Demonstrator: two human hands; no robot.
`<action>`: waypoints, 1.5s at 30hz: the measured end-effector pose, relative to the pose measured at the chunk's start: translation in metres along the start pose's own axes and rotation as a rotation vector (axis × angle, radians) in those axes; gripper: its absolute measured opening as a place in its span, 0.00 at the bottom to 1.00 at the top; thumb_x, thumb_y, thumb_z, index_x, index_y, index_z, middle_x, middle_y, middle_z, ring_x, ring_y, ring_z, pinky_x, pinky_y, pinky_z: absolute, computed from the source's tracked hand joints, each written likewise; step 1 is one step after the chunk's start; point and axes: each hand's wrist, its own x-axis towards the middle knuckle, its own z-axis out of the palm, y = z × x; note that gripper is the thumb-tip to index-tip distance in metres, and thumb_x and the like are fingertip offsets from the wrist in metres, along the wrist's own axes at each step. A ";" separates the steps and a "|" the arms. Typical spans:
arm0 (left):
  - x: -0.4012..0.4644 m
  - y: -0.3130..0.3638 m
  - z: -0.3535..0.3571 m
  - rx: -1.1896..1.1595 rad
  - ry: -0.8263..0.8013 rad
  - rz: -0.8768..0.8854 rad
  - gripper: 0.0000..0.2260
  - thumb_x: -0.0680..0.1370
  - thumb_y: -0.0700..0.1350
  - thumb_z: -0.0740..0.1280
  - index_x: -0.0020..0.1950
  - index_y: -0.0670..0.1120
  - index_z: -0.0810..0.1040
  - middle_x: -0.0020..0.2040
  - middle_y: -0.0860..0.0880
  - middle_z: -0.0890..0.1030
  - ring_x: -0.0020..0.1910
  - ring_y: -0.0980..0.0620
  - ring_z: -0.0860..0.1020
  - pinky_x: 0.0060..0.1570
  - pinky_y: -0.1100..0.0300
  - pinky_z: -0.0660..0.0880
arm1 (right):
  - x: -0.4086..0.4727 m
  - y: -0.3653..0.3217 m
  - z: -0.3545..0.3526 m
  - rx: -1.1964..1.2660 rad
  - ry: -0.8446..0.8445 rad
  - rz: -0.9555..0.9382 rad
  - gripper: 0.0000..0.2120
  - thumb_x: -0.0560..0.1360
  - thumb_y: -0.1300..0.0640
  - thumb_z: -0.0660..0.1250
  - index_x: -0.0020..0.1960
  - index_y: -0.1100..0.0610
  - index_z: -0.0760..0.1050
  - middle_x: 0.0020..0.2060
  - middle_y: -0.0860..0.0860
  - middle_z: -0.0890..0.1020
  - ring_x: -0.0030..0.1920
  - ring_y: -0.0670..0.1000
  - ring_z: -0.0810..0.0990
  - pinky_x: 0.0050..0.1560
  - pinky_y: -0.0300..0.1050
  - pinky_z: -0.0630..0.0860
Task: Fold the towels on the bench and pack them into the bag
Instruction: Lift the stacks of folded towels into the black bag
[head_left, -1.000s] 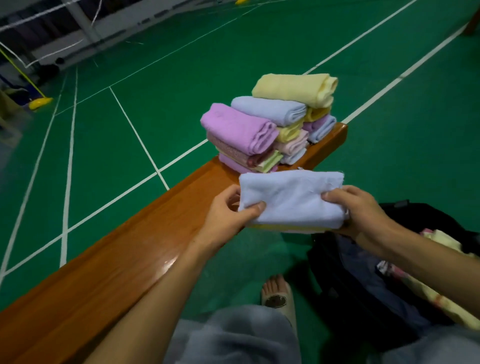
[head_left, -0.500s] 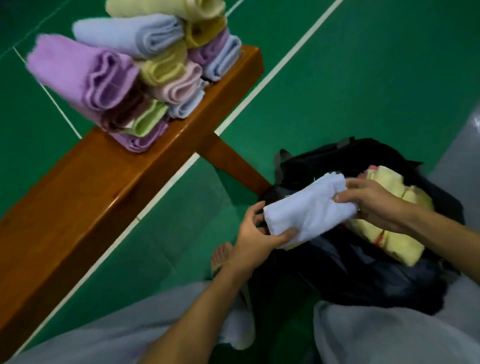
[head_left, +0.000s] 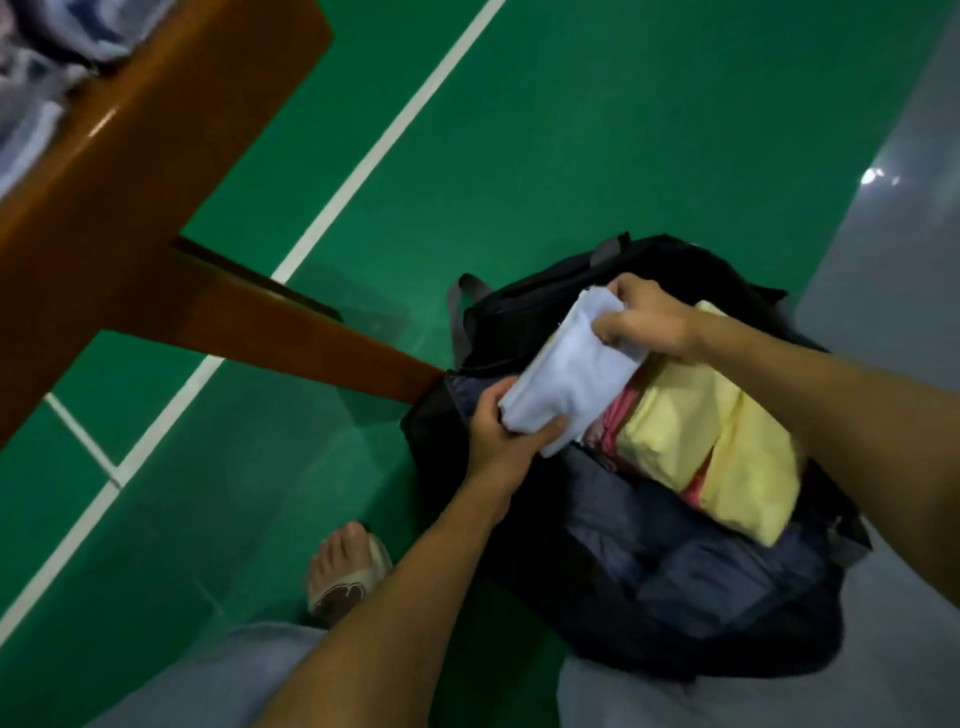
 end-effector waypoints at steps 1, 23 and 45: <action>0.009 0.001 0.011 0.027 0.007 0.032 0.34 0.65 0.43 0.85 0.67 0.43 0.76 0.61 0.45 0.84 0.58 0.46 0.84 0.56 0.48 0.83 | 0.007 0.001 -0.007 -0.115 0.035 -0.002 0.27 0.66 0.46 0.71 0.61 0.56 0.71 0.59 0.58 0.72 0.54 0.60 0.76 0.47 0.52 0.75; -0.025 0.074 -0.067 0.527 -0.211 0.208 0.06 0.81 0.51 0.73 0.54 0.50 0.83 0.47 0.52 0.85 0.46 0.54 0.83 0.50 0.56 0.81 | -0.108 -0.016 0.042 -0.667 0.231 -0.210 0.21 0.84 0.52 0.65 0.74 0.58 0.69 0.65 0.58 0.73 0.61 0.60 0.76 0.50 0.53 0.78; -0.204 0.257 -0.357 0.452 0.373 0.745 0.04 0.84 0.46 0.68 0.52 0.50 0.82 0.44 0.55 0.84 0.40 0.58 0.83 0.40 0.56 0.80 | -0.282 -0.329 0.143 -0.205 0.333 -0.716 0.26 0.82 0.41 0.65 0.74 0.49 0.62 0.65 0.50 0.73 0.60 0.53 0.78 0.60 0.56 0.77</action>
